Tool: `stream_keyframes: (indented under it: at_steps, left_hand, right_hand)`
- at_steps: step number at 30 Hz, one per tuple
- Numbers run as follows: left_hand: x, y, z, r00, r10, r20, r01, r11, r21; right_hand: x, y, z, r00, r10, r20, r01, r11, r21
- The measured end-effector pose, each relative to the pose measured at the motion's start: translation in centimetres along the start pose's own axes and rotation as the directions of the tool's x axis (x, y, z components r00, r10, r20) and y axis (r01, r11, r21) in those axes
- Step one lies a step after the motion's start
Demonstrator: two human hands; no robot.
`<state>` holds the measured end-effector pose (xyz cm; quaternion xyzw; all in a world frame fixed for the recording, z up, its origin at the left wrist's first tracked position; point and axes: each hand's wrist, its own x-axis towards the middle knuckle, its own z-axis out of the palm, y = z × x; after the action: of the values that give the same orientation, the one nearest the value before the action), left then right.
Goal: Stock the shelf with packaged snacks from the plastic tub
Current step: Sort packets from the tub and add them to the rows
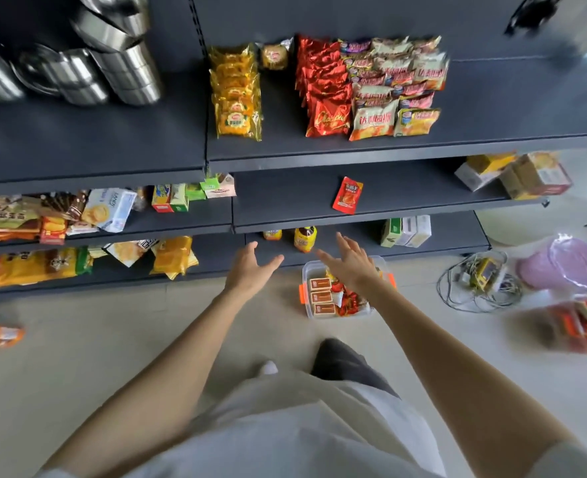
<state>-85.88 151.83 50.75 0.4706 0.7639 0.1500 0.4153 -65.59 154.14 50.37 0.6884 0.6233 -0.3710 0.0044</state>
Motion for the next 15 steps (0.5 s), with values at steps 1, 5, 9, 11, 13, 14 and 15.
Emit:
stream_keyframes:
  at_steps: [1, 5, 9, 11, 13, 14, 15]
  left_hand:
    - [-0.1, 0.4, 0.5, 1.0, -0.003, -0.008, 0.003, 1.0, 0.011]
    - [-0.3, 2.0, 3.8, 0.998, -0.049, -0.036, 0.051, 0.997, 0.051]
    - [-1.0, 2.9, 9.1, 0.995, -0.097, -0.02, 0.099, 0.99, 0.096]
    - [-1.1, 3.1, 12.1, 0.992, -0.122, -0.01, 0.123, 0.984, 0.132]
    - [-1.4, 3.0, 14.9, 0.991, -0.135, -0.007, 0.135, 0.978, 0.157]
    - [-1.7, 2.7, 16.2, 0.99, -0.138, 0.003, 0.135, 0.976, 0.169]
    - [-1.9, 2.4, 17.4, 0.99, -0.141, 0.02, 0.135, 0.974, 0.183]
  right_hand:
    - [0.1, 1.0, -0.5, 1.0, -0.002, 0.006, 0.002, 1.0, -0.006]
    - [1.1, 5.8, -2.6, 0.999, 0.0, 0.053, 0.006, 0.995, -0.102]
    - [2.0, 12.1, -5.0, 0.991, 0.041, 0.126, -0.037, 0.999, -0.035]
    - [2.8, 15.7, -6.2, 0.988, 0.074, 0.135, -0.072, 0.997, -0.016]
    - [3.7, 19.3, -7.1, 0.979, 0.126, 0.158, -0.12, 0.992, -0.046]
    - [4.2, 21.0, -7.3, 0.971, 0.166, 0.173, -0.16, 0.986, -0.047]
    - [4.6, 22.3, -7.3, 0.961, 0.204, 0.189, -0.202, 0.979, -0.028]
